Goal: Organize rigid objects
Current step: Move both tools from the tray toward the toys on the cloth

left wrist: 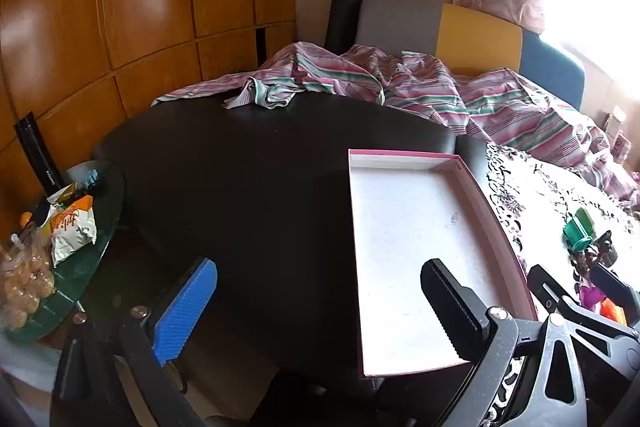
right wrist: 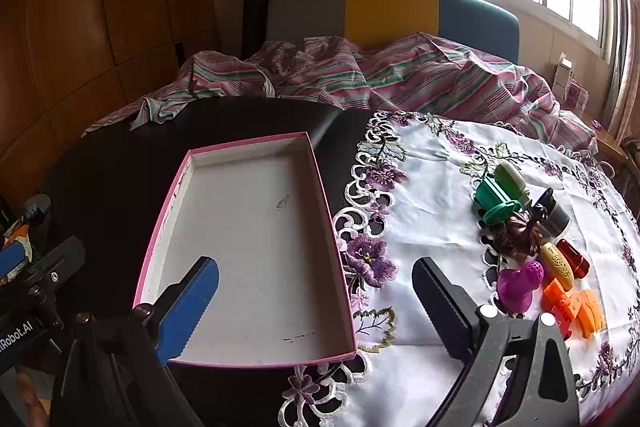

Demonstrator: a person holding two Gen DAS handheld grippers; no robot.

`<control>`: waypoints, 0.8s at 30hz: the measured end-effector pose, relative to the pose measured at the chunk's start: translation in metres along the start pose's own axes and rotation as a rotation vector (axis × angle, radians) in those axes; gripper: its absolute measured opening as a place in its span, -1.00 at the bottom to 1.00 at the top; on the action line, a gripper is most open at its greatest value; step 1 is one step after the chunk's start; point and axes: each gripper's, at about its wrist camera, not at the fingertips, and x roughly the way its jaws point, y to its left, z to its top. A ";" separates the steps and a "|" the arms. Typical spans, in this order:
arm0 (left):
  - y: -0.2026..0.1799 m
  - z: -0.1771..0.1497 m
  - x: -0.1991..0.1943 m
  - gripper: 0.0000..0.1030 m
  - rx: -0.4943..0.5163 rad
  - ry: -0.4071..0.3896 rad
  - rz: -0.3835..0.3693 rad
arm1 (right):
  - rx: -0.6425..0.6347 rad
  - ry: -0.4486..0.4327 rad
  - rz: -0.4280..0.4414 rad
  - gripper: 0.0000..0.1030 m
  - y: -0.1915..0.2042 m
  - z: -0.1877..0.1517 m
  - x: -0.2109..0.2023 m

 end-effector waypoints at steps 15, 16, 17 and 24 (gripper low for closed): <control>-0.008 -0.005 0.009 0.99 0.029 0.038 -0.070 | -0.002 -0.002 0.010 0.93 -0.001 0.000 0.000; -0.007 -0.005 0.009 0.99 0.029 0.041 -0.074 | -0.004 -0.002 0.009 0.93 -0.001 0.000 0.000; -0.008 -0.005 0.010 0.99 0.028 0.044 -0.076 | -0.005 -0.001 0.010 0.93 -0.002 0.000 0.000; -0.011 -0.006 0.012 0.99 0.048 0.071 -0.102 | 0.010 -0.006 0.007 0.93 -0.009 0.002 -0.002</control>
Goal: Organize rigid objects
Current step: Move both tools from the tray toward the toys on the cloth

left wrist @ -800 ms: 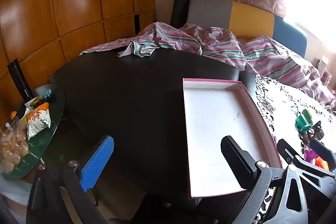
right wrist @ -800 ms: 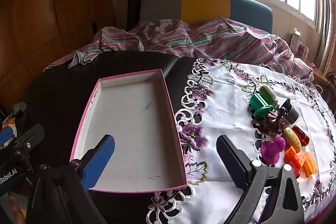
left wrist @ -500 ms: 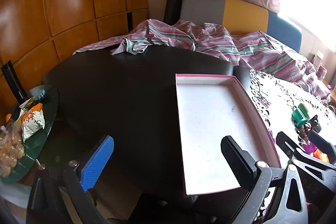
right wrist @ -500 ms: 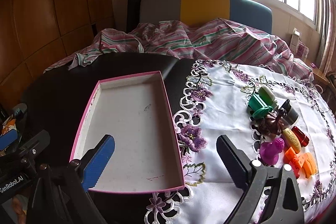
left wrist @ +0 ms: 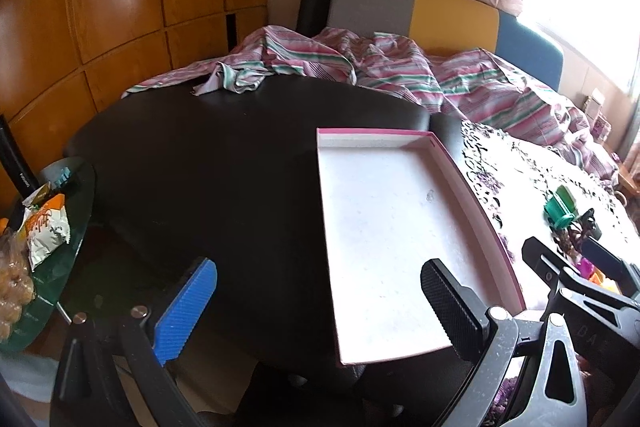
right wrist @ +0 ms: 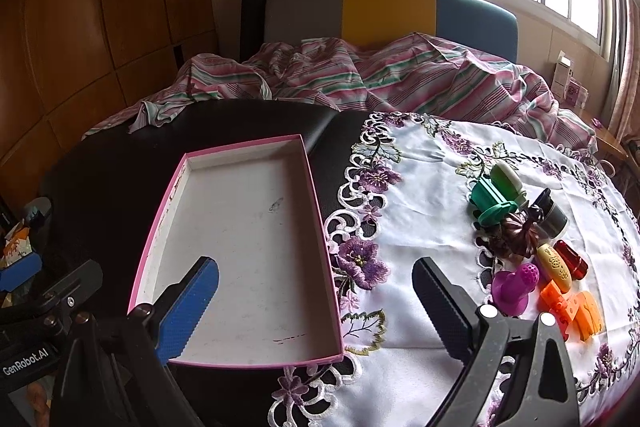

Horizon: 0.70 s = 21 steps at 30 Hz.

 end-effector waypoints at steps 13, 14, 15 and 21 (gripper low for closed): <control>-0.012 0.000 -0.002 0.99 0.061 -0.012 -0.022 | 0.024 0.010 -0.011 0.93 -0.020 0.003 -0.001; -0.013 0.000 -0.002 0.99 0.067 -0.011 -0.022 | 0.026 0.009 -0.014 0.93 -0.023 0.004 -0.001; -0.015 0.001 -0.001 0.99 0.072 -0.007 -0.022 | 0.028 0.011 -0.015 0.93 -0.025 0.005 -0.001; -0.022 0.005 0.003 0.99 0.093 0.010 -0.066 | 0.070 0.015 -0.039 0.93 -0.054 0.008 0.000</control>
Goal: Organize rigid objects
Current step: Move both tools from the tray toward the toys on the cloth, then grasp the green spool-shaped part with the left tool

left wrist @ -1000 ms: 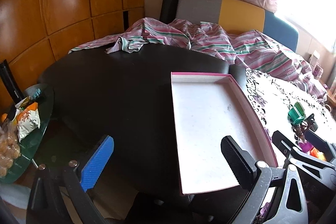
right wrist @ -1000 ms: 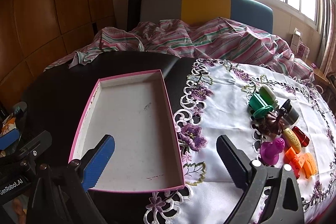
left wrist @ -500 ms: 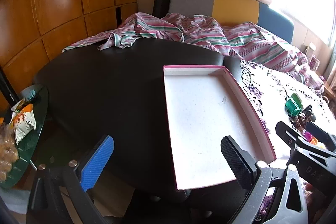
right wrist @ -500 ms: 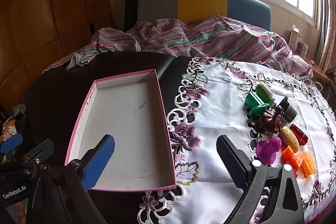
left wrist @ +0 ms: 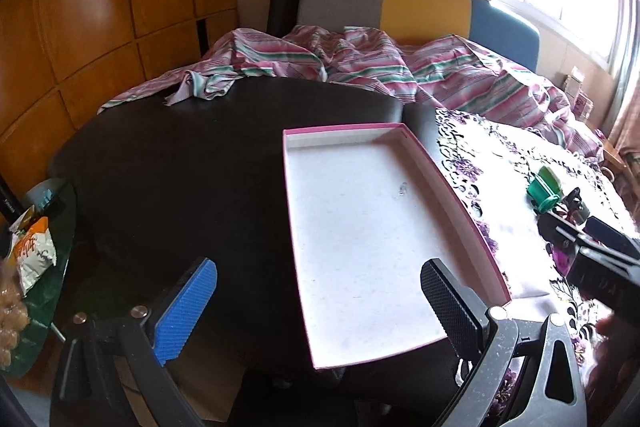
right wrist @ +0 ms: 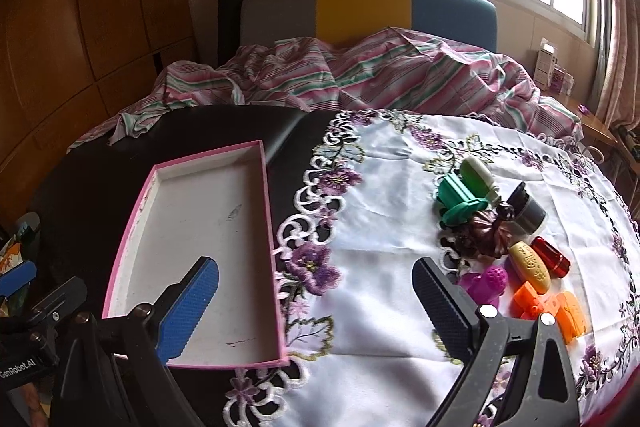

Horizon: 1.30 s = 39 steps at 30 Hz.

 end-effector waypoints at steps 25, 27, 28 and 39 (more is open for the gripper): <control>-0.146 0.054 0.052 0.99 0.232 0.133 -0.285 | 0.540 0.030 -0.190 0.93 -0.274 -0.006 0.012; -0.165 0.057 0.062 0.97 0.251 0.161 -0.298 | 0.599 0.031 -0.144 0.93 -0.282 -0.009 0.011; -0.179 0.060 0.068 0.97 0.267 0.180 -0.316 | 0.595 0.027 -0.138 0.93 -0.281 -0.008 0.010; -0.283 0.084 0.129 0.91 0.339 0.280 -0.396 | 0.616 0.022 -0.066 0.93 -0.280 -0.003 0.009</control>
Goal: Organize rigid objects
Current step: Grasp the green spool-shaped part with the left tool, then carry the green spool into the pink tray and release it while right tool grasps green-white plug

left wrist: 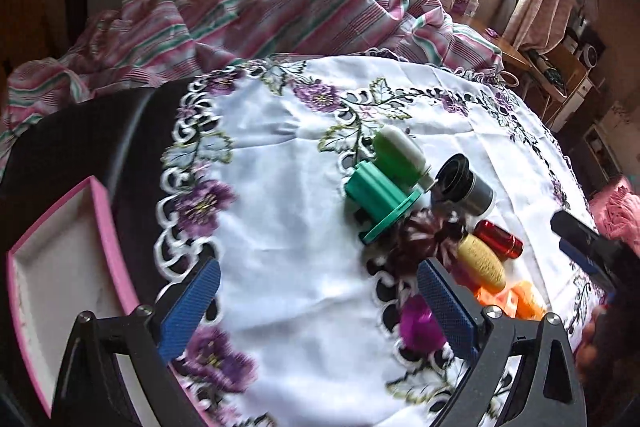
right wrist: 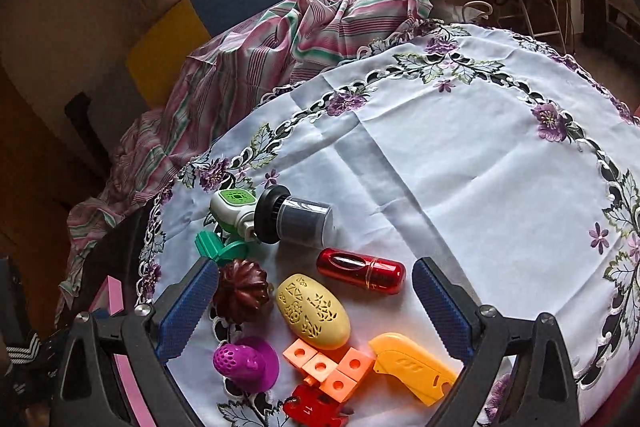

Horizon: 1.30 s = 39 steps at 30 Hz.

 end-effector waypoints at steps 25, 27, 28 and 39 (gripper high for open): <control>-0.025 0.051 0.116 -0.02 -0.202 0.245 -0.295 | -0.046 0.023 0.023 0.93 0.011 -0.002 0.003; -0.017 0.054 0.115 -0.04 -0.238 0.250 -0.291 | -0.055 0.022 0.017 0.93 0.012 -0.003 0.003; -0.015 0.056 0.112 -0.07 -0.241 0.240 -0.286 | -0.058 0.022 0.014 0.93 0.012 -0.003 0.003; -0.027 0.060 0.120 -0.19 -0.172 0.242 -0.187 | -0.030 0.042 0.003 0.93 0.006 -0.002 0.006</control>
